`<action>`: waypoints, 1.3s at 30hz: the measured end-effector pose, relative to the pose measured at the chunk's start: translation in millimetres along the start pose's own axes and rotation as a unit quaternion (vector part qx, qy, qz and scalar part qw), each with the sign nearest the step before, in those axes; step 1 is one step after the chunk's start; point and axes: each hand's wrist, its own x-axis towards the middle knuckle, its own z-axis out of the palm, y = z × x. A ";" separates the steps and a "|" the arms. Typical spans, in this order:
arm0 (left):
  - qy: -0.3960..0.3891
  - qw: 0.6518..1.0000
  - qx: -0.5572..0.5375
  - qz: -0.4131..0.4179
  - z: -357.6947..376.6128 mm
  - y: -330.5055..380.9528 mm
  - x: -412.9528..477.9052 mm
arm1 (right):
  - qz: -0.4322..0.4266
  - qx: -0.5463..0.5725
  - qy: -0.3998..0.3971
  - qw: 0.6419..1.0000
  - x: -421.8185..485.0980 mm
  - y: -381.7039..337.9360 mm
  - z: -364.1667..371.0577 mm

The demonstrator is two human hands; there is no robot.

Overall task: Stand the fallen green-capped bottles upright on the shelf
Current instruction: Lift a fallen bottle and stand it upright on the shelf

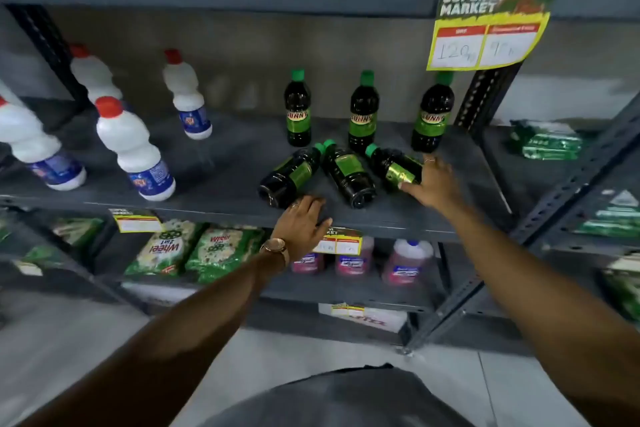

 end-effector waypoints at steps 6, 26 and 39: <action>-0.005 0.999 0.017 -0.044 13.5 4.1 17.8 | 0.062 0.001 -0.138 0.988 27.6 -4.4 -8.5; 0.036 0.996 0.079 -0.018 26.2 -2.6 22.9 | 0.105 0.411 0.219 0.879 26.1 16.6 36.7; 0.056 0.995 0.073 -0.021 24.2 0.0 22.9 | 0.119 0.387 0.253 0.879 21.8 35.8 49.0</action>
